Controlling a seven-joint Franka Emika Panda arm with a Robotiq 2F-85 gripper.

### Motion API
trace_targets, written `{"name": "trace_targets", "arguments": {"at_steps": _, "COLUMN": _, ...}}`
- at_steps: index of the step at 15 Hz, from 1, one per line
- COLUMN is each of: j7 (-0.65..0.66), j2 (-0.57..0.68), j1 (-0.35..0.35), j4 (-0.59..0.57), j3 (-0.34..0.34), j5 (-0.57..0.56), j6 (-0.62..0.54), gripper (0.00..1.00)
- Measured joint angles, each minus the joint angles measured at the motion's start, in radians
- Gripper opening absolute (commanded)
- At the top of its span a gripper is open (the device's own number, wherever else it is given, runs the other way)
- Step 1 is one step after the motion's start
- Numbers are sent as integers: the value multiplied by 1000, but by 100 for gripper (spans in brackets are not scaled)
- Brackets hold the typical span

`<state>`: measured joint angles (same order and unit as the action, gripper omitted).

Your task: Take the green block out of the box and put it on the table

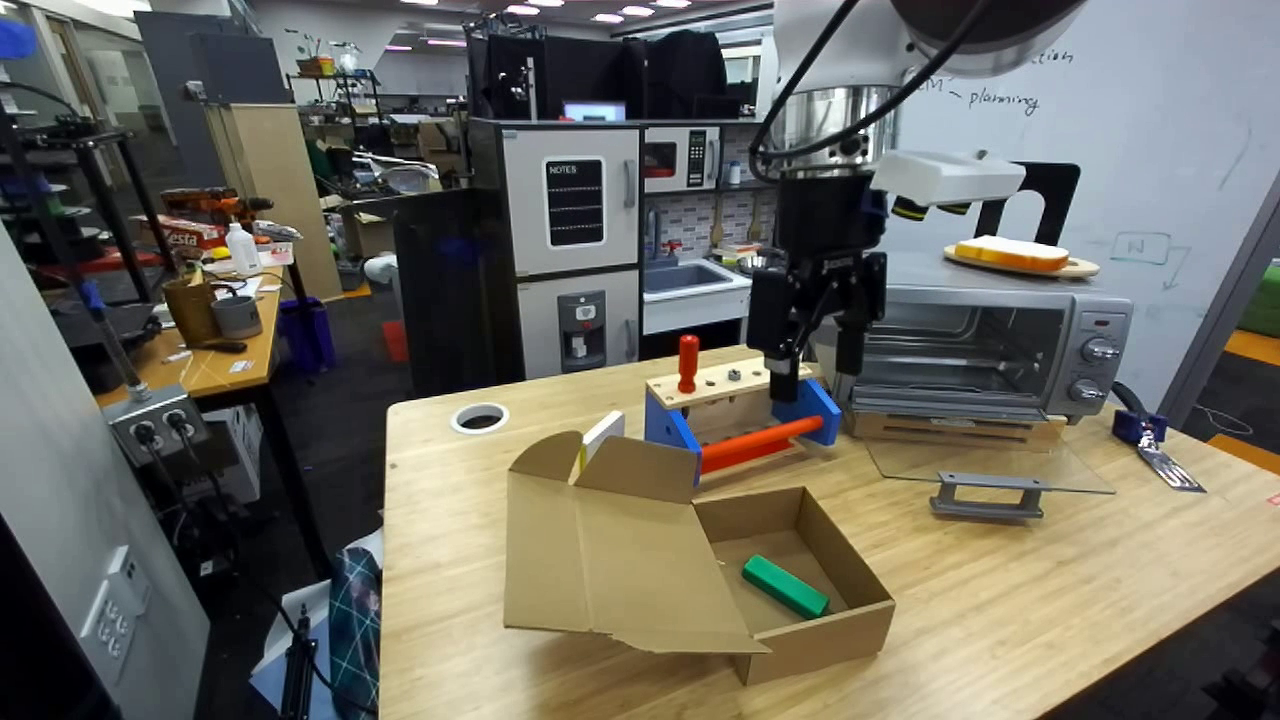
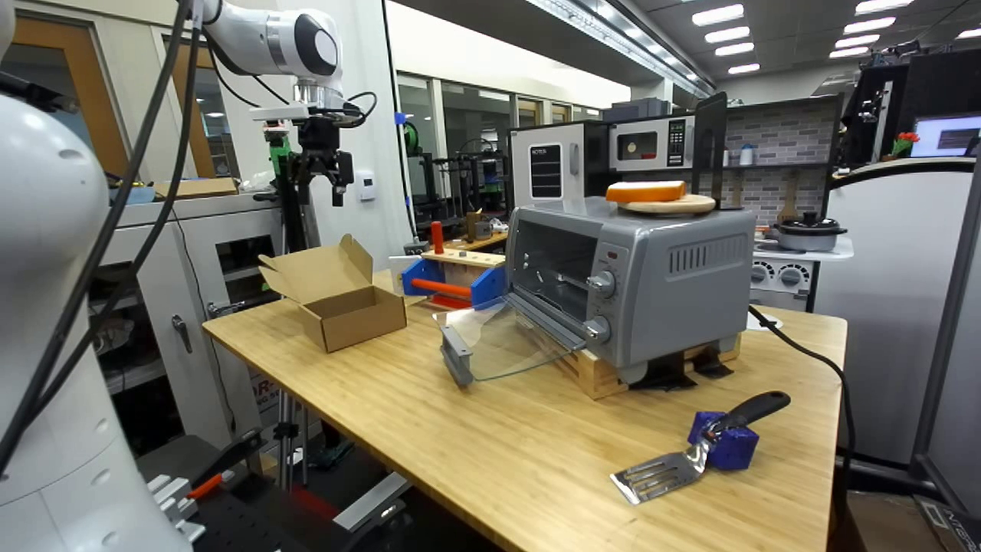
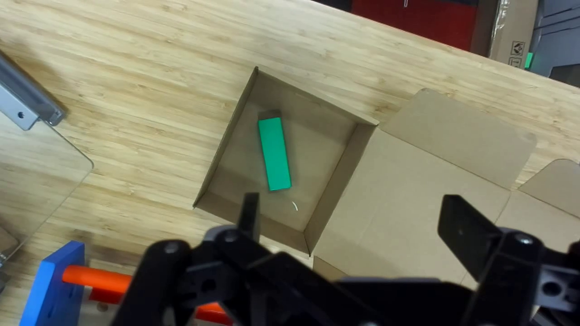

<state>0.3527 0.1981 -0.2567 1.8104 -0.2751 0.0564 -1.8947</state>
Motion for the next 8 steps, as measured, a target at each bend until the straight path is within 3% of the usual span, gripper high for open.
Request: {"name": "trace_targets", "arguments": {"at_steps": 8, "j7": 9, "j2": 0, "j1": 0, "j4": 1, "j3": 4, "j5": 0, "j6": 0, "gripper": 100}}
